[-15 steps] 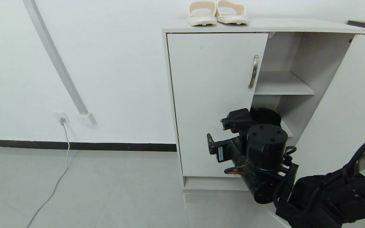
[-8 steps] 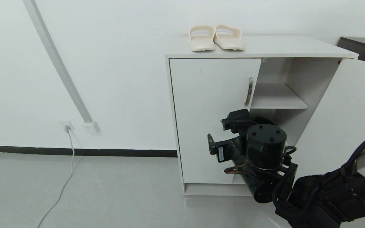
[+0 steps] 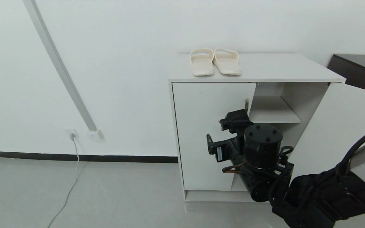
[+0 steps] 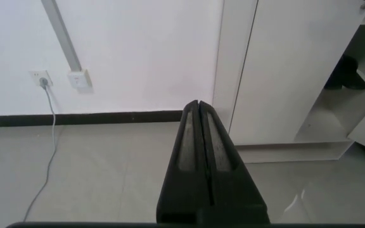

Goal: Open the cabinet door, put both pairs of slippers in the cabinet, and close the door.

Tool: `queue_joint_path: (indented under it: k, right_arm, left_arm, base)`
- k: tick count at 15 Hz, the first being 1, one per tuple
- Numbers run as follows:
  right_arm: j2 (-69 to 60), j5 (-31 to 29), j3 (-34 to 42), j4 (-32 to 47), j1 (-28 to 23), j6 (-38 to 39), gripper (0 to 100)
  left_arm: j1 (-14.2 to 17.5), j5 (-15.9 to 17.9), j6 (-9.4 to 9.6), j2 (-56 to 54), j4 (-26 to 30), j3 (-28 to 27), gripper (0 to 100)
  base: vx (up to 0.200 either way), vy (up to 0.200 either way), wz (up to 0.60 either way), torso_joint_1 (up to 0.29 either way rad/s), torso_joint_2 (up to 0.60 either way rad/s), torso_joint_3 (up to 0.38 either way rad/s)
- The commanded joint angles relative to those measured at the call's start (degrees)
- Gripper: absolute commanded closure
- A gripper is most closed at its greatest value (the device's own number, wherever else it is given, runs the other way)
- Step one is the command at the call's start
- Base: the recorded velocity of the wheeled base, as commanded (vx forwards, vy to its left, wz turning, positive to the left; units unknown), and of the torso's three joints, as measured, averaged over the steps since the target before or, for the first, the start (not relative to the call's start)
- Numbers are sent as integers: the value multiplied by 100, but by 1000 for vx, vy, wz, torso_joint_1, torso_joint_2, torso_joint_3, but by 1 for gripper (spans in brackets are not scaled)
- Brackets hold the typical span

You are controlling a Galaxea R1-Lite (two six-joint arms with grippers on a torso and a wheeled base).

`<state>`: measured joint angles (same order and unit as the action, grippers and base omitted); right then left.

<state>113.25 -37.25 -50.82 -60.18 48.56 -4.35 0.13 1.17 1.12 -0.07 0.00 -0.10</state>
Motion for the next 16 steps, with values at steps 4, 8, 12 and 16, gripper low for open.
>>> queue_joint_path:
  k: [4,8,12,16]
  right_arm:
    - [13,-1,2,-11,-48,-4,0]
    - [13,-1,11,-2,-48,-4,0]
    - [48,8,11,-11,-83,-4,0]
    - [66,25,2,-20,-127,5,0]
  left_arm:
    - [4,-3,2,7,0,1,100]
    - [4,-3,2,7,0,1,100]
    - [4,-3,2,7,0,1,100]
    - [4,-3,2,7,0,1,100]
  base:
    - [0,0,0,179,-488,-307]
    - [0,0,0,217,-525,-314]
    - [0,0,0,237,-551,-317]
    - [0,0,0,257,-591,-332]
